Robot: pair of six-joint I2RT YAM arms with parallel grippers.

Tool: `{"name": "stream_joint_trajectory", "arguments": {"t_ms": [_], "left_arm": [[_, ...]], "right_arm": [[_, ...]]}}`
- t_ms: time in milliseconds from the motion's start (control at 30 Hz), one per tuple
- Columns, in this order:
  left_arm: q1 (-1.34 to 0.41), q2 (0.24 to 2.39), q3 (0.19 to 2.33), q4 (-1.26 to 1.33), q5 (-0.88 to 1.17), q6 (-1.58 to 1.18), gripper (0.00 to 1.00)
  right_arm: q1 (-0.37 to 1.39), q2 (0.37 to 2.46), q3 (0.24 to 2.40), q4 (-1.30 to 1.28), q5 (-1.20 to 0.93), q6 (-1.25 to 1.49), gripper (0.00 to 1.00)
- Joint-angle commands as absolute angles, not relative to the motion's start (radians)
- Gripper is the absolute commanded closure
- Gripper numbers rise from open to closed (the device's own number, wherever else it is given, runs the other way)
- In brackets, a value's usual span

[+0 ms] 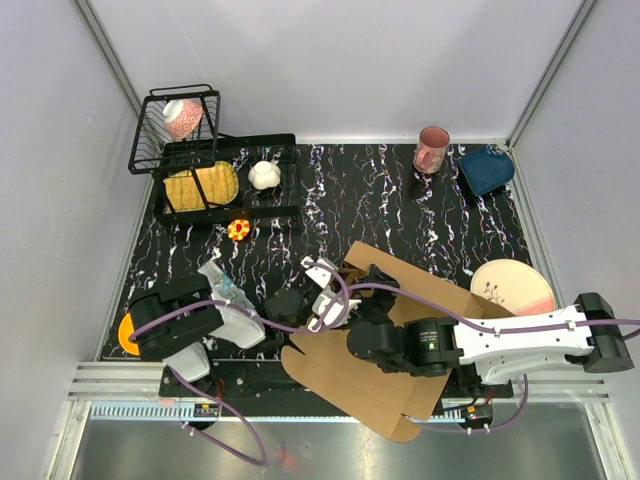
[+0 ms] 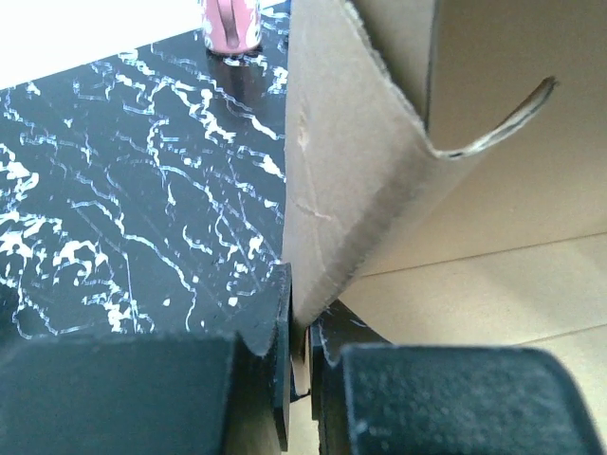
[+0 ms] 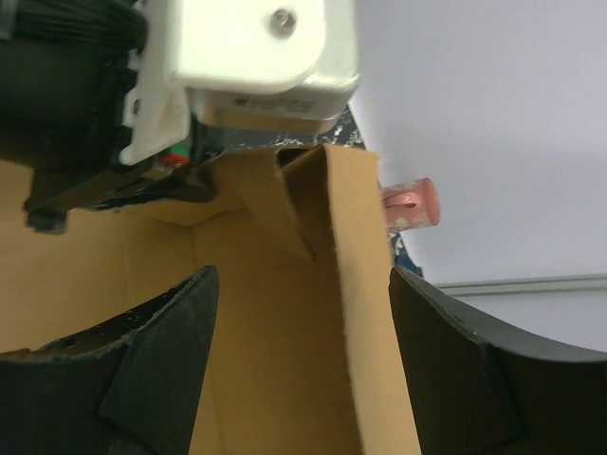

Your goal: Fold the paper box

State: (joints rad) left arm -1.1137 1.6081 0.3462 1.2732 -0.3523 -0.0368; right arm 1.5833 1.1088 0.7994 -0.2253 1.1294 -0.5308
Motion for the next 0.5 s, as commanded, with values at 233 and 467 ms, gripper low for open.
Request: {"name": "stream_joint_trajectory", "arguments": {"t_ms": [233,467], "left_arm": [[-1.095,1.522,0.324,1.362,-0.368,-0.179,0.95],[-1.103,1.468,0.296,1.309,-0.37,-0.19,0.97]], "right_arm": [[1.606,0.925,0.85,-0.354,1.081,-0.205,0.2],[1.605,1.014,0.854,-0.383,1.238,-0.264,0.19]]}}
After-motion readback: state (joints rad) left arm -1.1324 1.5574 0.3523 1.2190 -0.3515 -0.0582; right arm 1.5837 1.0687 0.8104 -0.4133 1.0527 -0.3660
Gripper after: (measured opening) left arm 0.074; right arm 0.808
